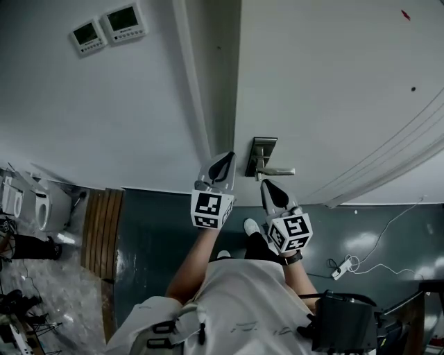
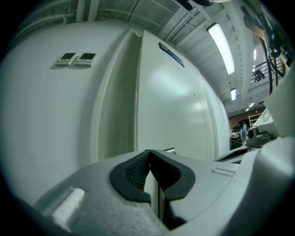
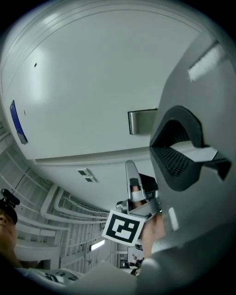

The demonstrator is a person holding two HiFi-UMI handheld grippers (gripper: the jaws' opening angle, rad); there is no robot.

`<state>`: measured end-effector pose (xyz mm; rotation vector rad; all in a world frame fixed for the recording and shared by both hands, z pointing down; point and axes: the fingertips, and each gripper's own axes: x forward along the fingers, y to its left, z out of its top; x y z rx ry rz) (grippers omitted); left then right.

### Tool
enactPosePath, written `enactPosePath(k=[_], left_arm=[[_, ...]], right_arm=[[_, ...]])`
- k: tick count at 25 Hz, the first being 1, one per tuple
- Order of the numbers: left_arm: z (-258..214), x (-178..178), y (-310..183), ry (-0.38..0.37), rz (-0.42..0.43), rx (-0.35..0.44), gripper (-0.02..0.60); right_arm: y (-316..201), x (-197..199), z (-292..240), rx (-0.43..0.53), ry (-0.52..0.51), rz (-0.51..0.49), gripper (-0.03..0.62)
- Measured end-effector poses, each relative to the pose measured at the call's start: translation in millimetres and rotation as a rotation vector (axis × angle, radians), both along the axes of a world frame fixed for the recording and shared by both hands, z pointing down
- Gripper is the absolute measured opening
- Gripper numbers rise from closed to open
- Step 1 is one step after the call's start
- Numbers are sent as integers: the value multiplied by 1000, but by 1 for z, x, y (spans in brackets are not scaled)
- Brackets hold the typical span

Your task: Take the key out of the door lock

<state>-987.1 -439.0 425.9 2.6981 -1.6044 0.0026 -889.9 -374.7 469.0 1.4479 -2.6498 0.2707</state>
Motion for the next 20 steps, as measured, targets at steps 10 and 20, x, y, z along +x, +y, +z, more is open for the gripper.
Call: enactPosePath(k=[10, 20], left_arm=[[5, 6, -58, -15, -50, 34, 155], [3, 14, -64, -2, -17, 47, 123]], right_arm=[[-15, 20, 42, -134, -6, 5, 3], [-30, 32, 89, -266, -151, 42, 153]])
